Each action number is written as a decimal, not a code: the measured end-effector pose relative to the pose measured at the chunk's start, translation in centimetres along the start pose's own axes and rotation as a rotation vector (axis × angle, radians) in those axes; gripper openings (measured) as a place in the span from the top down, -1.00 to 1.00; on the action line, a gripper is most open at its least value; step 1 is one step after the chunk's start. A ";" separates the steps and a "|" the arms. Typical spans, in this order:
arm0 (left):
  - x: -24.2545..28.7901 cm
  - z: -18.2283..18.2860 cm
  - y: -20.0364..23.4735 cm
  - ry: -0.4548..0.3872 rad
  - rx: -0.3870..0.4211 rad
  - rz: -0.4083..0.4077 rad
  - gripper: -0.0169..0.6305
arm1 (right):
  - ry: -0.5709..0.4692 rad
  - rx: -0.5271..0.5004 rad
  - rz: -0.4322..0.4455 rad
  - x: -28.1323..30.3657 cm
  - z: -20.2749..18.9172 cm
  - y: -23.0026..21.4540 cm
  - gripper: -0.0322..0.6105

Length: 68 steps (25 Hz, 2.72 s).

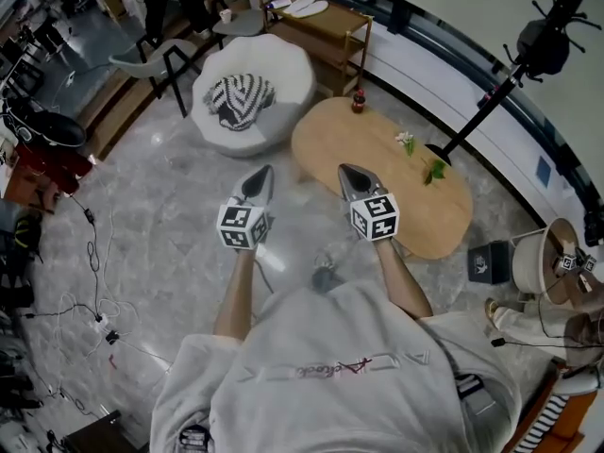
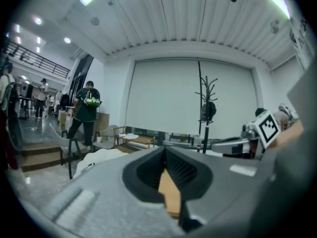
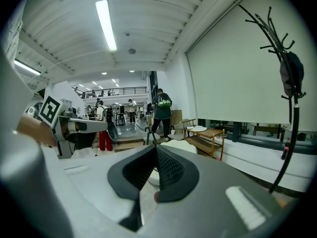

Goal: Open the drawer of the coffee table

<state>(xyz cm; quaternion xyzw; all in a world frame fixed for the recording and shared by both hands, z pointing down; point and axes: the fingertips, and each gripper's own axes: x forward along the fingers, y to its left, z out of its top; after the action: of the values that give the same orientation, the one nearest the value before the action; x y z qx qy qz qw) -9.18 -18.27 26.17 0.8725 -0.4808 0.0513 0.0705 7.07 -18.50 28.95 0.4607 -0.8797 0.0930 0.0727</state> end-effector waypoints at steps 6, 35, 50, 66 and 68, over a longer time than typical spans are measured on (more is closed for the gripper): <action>5.2 1.5 3.5 -0.001 0.002 0.035 0.95 | 0.000 -0.007 0.034 5.7 2.0 -3.5 0.88; 18.7 2.6 15.7 0.017 -0.026 -0.009 0.95 | 0.048 -0.004 -0.002 21.8 4.0 -10.2 0.88; 30.7 5.1 15.3 0.046 0.032 -0.420 0.95 | 0.017 0.087 -0.409 21.8 5.6 -16.9 0.88; 32.4 4.5 12.9 0.092 0.077 -0.730 0.95 | -0.011 0.209 -0.812 14.3 3.8 -15.9 0.88; 32.2 3.7 13.2 0.106 0.074 -0.746 0.95 | -0.008 0.226 -0.842 13.7 3.1 -15.3 0.88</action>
<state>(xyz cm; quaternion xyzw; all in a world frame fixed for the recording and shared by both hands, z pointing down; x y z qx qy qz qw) -3.16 -52.64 28.52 0.9857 -0.1235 0.0847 0.0775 11.79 -38.64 30.35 0.7848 -0.5995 0.1490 0.0502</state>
